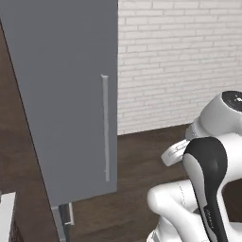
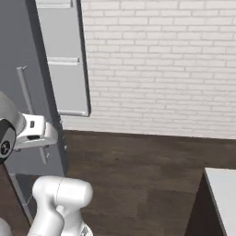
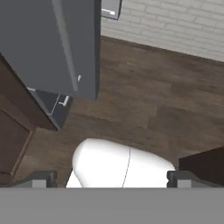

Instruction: Place one mushroom and one fish in each tupperware on the nearby counter, to pack two identical lunches.

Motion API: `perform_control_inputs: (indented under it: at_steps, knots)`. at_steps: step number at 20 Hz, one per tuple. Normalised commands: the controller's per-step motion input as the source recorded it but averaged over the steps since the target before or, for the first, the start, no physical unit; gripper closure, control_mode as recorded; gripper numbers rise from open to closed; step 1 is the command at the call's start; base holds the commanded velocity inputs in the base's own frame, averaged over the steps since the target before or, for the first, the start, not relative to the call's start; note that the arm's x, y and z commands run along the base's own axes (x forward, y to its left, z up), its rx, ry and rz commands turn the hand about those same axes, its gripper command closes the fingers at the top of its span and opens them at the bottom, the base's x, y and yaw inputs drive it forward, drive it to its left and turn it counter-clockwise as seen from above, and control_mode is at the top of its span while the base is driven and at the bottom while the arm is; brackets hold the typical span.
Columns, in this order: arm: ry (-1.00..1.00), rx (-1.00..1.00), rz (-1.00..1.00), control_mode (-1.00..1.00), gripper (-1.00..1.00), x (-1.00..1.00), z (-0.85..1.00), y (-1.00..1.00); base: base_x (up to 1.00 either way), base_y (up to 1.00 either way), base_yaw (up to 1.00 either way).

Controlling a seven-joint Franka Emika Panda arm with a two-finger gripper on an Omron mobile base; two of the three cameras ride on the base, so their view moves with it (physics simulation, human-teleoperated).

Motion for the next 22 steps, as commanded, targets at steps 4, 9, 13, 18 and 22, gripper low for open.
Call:
perform_control_inputs:
  at_steps: [4,9,13,18,22]
  knots:
    - [0.00,0.00,0.00,1.00,-1.00,0.00,0.00,0.00,-0.01,-0.42,-0.35]
    - [0.00,0.00,0.00,1.00,-1.00,0.00,0.00,0.00,0.15,-0.57,-0.12]
    - [0.00,0.00,0.00,1.00,-1.00,0.00,0.00,0.00,0.30,-0.75,0.00]
    - [0.00,0.00,0.00,1.00,-1.00,0.00,0.00,0.00,0.34,-0.58,0.00]
    - [0.00,0.00,0.00,1.00,-1.00,0.00,0.00,0.00,0.64,-0.02,0.00]
